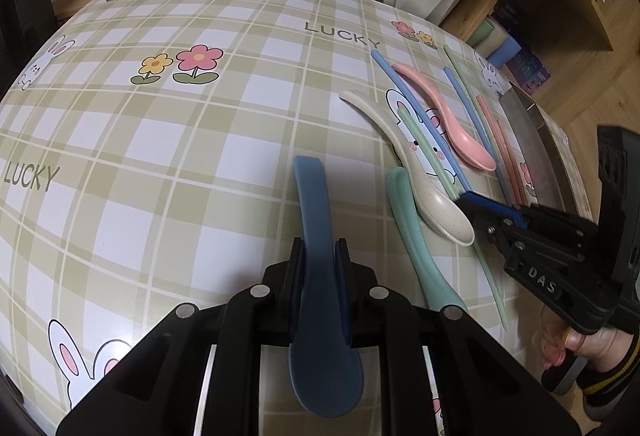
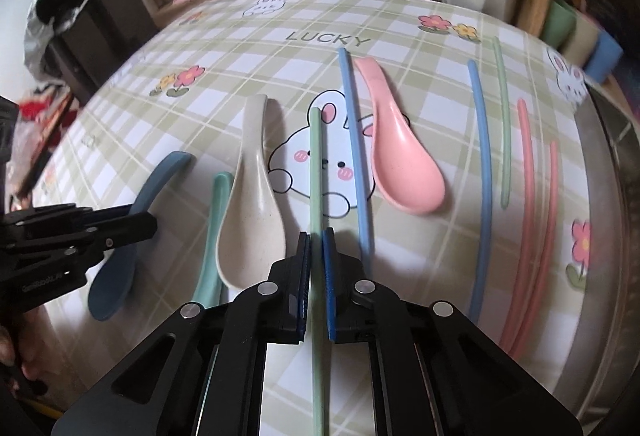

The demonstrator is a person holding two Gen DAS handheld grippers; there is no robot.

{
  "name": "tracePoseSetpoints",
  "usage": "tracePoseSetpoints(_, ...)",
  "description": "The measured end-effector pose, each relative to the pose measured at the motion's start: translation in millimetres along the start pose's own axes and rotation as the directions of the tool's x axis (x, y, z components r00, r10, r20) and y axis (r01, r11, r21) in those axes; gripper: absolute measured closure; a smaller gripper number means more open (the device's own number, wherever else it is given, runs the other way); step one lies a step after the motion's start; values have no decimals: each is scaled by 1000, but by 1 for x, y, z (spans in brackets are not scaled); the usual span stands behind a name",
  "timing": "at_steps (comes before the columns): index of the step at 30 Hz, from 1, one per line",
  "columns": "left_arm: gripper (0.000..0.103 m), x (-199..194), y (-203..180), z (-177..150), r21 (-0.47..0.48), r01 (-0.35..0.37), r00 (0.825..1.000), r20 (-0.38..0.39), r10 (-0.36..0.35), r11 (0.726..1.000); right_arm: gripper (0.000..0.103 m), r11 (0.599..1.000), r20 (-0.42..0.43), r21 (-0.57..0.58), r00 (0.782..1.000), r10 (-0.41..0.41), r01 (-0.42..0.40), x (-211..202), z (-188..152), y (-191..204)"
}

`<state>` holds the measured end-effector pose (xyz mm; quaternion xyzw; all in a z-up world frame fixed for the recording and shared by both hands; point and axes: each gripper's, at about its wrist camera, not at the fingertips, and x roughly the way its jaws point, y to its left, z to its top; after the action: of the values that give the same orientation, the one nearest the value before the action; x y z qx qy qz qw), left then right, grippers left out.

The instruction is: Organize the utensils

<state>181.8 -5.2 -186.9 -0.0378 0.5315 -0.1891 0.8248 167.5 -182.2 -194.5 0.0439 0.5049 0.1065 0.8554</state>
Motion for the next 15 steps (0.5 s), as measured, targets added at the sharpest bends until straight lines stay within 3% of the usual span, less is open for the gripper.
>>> tracePoseSetpoints(9, 89, -1, -1, 1, -11, -14, 1000, -9, 14, 1000, 97, 998, 5, 47, 999, 47, -47, -11, -14, -7)
tracePoseSetpoints(15, 89, -11, -1, 2, -35, -23, 1000, 14, 24, 999, 97, 994, 63, 68, 995, 82, -86, -29, -15, -10)
